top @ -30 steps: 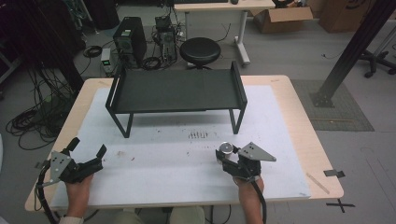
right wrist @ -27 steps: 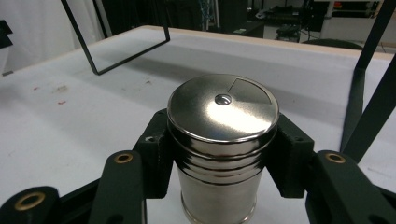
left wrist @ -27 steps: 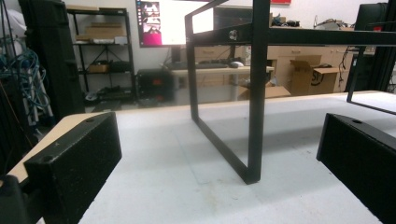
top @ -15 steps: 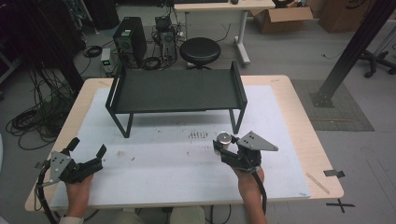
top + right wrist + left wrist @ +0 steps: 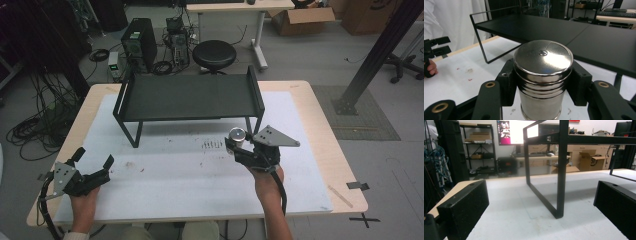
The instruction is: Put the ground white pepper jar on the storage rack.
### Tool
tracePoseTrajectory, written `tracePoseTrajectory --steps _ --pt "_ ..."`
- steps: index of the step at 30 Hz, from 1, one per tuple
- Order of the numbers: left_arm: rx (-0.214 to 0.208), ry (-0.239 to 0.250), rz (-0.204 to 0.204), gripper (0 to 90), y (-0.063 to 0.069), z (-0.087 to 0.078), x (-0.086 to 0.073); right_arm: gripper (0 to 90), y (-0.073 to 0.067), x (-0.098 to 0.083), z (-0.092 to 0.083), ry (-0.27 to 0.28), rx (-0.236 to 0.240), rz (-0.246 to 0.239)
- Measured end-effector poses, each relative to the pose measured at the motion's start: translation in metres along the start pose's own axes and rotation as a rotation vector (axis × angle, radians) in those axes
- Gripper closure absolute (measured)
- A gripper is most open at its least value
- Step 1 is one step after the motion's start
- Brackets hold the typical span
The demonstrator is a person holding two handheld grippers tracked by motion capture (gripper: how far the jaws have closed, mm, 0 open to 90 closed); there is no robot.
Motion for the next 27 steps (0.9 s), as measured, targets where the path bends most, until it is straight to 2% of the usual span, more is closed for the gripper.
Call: tracePoseTrajectory --steps 10,27 --pt "0.000 0.000 -0.001 0.2 0.000 0.000 0.000 48.9 -0.002 0.026 0.009 0.020 0.027 -0.013" --pt "0.000 0.002 -0.003 0.2 0.000 0.000 0.000 48.9 -0.006 0.061 0.040 0.033 0.049 -0.025"
Point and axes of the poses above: each handheld gripper's, and its own axes: z roughly forward along the jaws, x roughly out of its top, y roughly to its right, the point moved 3 cm from there along z, roughly forward along the jaws, and after that the axes turned 13 degrees about -x, right-handed, at the moved point
